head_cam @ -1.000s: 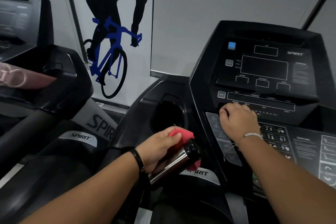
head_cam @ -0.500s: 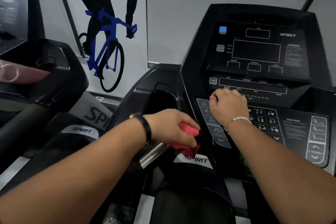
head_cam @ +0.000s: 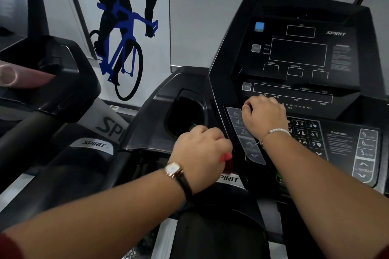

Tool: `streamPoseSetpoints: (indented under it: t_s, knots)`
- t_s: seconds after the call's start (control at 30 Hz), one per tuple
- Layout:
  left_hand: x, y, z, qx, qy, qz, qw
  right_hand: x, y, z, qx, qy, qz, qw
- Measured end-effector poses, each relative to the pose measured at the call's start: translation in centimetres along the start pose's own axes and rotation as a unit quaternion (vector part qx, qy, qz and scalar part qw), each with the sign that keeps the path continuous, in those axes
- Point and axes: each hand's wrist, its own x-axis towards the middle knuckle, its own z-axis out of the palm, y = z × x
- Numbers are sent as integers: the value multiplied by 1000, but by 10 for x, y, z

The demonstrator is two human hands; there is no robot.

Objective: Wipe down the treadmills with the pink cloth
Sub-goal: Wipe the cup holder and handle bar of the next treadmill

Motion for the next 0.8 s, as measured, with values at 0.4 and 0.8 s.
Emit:
streamPoseSetpoints:
  t_s: [0.4, 0.8]
  knots:
    - [-65, -64, 10, -438, -106, -422, 786, 0, -3, 3, -16, 12, -5, 1000]
    - [-44, -15, 3, -279, 21, -327, 903, 2, -5, 2, -26, 12, -6, 1000]
